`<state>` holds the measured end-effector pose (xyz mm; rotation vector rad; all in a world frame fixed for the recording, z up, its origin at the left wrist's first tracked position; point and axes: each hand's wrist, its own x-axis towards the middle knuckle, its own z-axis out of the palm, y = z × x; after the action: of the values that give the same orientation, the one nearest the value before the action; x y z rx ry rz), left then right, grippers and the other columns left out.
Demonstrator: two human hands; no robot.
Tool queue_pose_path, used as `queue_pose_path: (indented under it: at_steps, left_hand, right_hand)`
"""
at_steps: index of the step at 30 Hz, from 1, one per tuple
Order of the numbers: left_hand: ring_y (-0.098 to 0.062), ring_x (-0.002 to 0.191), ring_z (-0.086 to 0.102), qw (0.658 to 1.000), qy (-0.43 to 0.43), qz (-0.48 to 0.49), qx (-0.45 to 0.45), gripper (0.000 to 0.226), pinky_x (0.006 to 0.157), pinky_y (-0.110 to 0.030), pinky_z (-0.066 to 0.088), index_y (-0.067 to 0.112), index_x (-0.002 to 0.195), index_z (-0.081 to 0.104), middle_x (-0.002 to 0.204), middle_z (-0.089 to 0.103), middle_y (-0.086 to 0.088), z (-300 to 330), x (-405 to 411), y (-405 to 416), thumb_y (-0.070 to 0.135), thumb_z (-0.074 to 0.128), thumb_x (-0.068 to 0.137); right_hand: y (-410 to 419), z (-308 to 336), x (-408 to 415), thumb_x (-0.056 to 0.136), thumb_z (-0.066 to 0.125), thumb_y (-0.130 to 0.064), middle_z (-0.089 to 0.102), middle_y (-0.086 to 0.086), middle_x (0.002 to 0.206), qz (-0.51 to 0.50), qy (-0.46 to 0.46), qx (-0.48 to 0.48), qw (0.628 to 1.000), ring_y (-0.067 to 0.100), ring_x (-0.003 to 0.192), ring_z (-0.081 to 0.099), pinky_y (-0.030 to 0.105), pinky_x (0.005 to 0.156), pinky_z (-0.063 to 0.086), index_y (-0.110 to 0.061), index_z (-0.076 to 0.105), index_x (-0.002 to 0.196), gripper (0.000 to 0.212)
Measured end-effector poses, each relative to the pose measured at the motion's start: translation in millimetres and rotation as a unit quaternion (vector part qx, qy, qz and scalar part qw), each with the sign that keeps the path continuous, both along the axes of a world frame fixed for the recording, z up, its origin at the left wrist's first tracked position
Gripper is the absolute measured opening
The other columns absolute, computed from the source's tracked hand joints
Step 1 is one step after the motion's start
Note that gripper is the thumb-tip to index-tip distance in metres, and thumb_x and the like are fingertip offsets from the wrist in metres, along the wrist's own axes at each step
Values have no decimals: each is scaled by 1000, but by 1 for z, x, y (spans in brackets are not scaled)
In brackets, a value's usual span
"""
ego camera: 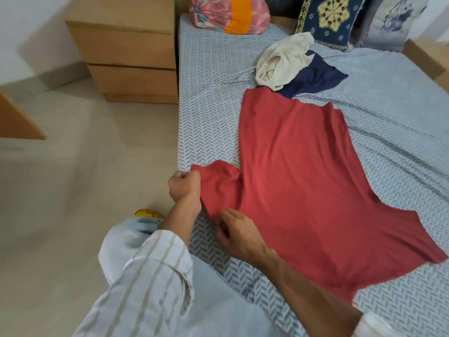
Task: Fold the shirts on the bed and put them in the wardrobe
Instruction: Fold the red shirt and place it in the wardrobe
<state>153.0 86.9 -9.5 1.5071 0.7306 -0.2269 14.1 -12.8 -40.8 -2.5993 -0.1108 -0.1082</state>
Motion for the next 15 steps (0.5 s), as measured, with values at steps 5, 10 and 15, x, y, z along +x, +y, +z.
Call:
queue_pose_path:
  at_steps: [5, 10, 15]
  left_hand:
    - [-23, 64, 54, 993, 28, 111, -24, 9, 59, -30, 46, 5, 71, 57, 68, 58, -3, 5, -8, 22, 6, 49, 76]
    - [-32, 78, 69, 990, 103, 58, -83, 19, 74, -46, 61, 4, 79, 62, 86, 70, -13, -1, -12, 30, 16, 72, 67]
    - [-22, 71, 62, 994, 89, 38, -48, 19, 70, -28, 50, -1, 94, 69, 72, 62, -4, -5, -10, 26, 6, 78, 78]
  right_hand:
    - [0, 2, 5, 78, 50, -28, 63, -2, 81, 52, 97, -5, 994, 21, 71, 58, 35, 60, 48, -21, 58, 85, 12]
    - [-9, 18, 52, 85, 57, -34, 72, -3, 84, -29, 76, 0, 997, 21, 77, 68, 32, 69, 52, -20, 65, 89, 17]
    - [-23, 32, 141, 89, 64, -38, 69, 3, 109, -143, 101, -18, 984, 24, 105, 63, 33, 89, 48, -15, 68, 109, 31]
